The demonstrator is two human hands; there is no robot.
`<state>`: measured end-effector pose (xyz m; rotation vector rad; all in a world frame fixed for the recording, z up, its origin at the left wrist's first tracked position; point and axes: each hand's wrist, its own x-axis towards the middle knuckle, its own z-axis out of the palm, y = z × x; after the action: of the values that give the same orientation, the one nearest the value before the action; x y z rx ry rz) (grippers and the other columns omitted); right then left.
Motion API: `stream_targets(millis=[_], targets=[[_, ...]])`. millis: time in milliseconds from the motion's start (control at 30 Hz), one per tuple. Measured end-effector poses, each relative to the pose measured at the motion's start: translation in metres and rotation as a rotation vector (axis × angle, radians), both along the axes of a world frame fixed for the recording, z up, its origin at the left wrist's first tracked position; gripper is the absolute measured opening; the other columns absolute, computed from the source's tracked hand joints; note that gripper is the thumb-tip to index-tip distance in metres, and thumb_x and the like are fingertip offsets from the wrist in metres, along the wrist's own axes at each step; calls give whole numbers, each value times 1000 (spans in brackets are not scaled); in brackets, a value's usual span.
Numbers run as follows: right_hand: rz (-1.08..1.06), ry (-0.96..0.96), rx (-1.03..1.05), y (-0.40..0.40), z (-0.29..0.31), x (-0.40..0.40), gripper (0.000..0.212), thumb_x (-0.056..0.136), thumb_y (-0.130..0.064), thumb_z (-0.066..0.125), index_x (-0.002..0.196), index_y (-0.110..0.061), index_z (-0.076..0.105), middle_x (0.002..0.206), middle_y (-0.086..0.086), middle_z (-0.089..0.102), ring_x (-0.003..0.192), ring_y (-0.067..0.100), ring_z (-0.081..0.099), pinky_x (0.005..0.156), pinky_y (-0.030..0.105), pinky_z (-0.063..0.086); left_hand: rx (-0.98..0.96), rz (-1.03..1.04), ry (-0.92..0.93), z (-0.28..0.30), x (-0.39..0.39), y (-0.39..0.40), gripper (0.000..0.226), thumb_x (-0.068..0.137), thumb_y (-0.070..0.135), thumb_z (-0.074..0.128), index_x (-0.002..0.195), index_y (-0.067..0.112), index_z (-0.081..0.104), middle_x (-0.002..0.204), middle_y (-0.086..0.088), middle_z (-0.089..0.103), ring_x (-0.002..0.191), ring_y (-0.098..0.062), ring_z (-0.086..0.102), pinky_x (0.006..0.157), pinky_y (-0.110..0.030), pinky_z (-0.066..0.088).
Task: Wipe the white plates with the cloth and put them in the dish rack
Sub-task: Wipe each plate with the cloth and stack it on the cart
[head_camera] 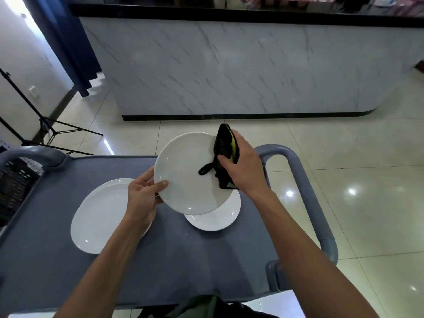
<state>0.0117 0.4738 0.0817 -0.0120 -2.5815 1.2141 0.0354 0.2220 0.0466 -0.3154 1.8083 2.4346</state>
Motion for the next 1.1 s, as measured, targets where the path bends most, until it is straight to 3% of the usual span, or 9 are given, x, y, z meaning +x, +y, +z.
stream_targets(millis=[167, 267, 500, 600, 733, 867, 967, 1033, 1100], targets=[[27, -49, -181, 5, 6, 6, 62, 81, -31, 77, 135, -39, 47, 110, -29, 60, 103, -6, 57, 89, 16, 46, -58, -34, 38, 2, -5, -7, 50, 87, -11, 61, 120, 25, 70, 102, 0, 78, 82, -17, 73, 62, -33, 60], [28, -55, -273, 6, 7, 10, 55, 79, -27, 80, 127, -35, 54, 105, -26, 65, 99, -9, 60, 78, 8, 47, -71, -48, 44, 4, -10, -12, 49, 86, -10, 63, 117, 27, 72, 102, -2, 77, 84, -19, 71, 64, -34, 58], [2, 13, -333, 0, 11, 21, 53, 79, -20, 80, 126, -30, 57, 107, -23, 65, 101, -7, 60, 80, 6, 48, -71, -43, 47, 6, -19, -12, 43, 88, -8, 62, 117, 22, 71, 100, 0, 77, 84, -17, 70, 64, -29, 58], [-18, 77, -295, -5, 12, 28, 56, 78, -17, 78, 126, -34, 57, 109, -25, 65, 105, -5, 59, 86, 11, 48, -64, -20, 5, 3, -21, -7, 37, 88, -8, 62, 116, 15, 71, 102, -5, 74, 89, -24, 67, 70, -31, 58], [-80, 163, -214, -10, 11, 36, 55, 78, -18, 75, 128, -31, 58, 112, -15, 67, 107, 4, 60, 92, 30, 51, -86, -28, -50, -1, -21, 0, 23, 93, -1, 61, 106, 13, 73, 107, -11, 71, 97, -31, 65, 78, -38, 57], [-84, 231, -116, -10, 10, 42, 50, 82, -20, 73, 127, -33, 57, 108, -15, 67, 103, 9, 61, 88, 38, 53, -133, -63, -96, -1, -18, 5, 34, 94, -6, 48, 109, 13, 72, 92, -3, 73, 85, -26, 66, 85, -46, 55], [-67, 385, 28, -9, 7, 45, 53, 81, -16, 74, 128, -32, 55, 111, -16, 64, 101, 12, 59, 88, 26, 49, -241, -91, -147, 0, -16, 5, 36, 98, 1, 44, 117, 18, 70, 108, -4, 75, 102, -28, 70, 87, -46, 56], [-67, 485, 116, -7, 5, 44, 51, 82, -14, 75, 129, -26, 59, 113, -12, 66, 100, 15, 59, 89, 16, 43, -203, -64, -251, 0, -15, 2, 28, 103, 20, 47, 125, 15, 64, 119, -8, 72, 105, -31, 69, 83, -46, 57], [-60, 565, 190, -4, 2, 41, 48, 82, -10, 76, 128, -17, 62, 115, -5, 67, 101, 19, 60, 93, 13, 38, -115, -75, -384, 2, -14, 1, 40, 104, 40, 45, 124, 10, 62, 118, -10, 72, 103, -32, 71, 80, -44, 56]])
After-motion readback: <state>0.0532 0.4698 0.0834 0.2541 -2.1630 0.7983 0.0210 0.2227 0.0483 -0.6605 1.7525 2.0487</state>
